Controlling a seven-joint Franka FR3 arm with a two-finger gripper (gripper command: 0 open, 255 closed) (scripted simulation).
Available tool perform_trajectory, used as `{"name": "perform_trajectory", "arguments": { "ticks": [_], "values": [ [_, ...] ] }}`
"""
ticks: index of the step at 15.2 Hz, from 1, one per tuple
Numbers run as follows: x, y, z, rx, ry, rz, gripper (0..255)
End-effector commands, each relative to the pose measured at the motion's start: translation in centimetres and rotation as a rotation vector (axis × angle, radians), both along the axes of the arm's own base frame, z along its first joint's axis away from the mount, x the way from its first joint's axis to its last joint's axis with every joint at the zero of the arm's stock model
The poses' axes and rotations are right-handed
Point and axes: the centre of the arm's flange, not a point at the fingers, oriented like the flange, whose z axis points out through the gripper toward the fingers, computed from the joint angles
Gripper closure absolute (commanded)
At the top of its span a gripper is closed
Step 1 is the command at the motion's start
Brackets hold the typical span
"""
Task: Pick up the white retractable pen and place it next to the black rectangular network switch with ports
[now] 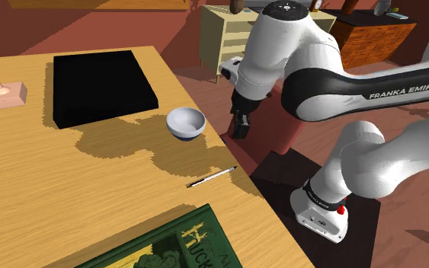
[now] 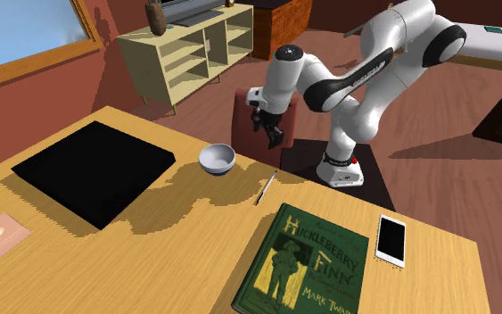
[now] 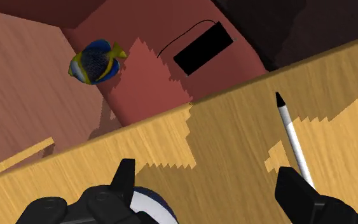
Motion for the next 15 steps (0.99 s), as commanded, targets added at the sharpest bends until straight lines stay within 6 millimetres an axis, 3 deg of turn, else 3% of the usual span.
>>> {"name": "perform_trajectory", "arguments": {
  "ticks": [1, 9, 15],
  "values": [
    [-1.1, 2.4, -1.8, -0.021, 0.002, 0.096, 0],
    [-6.4, 8.5, -8.9, -0.103, 0.015, 0.458, 0],
    [-5.7, 8.1, -12.0, -0.103, 0.015, 0.458, 0]
  ]
}}
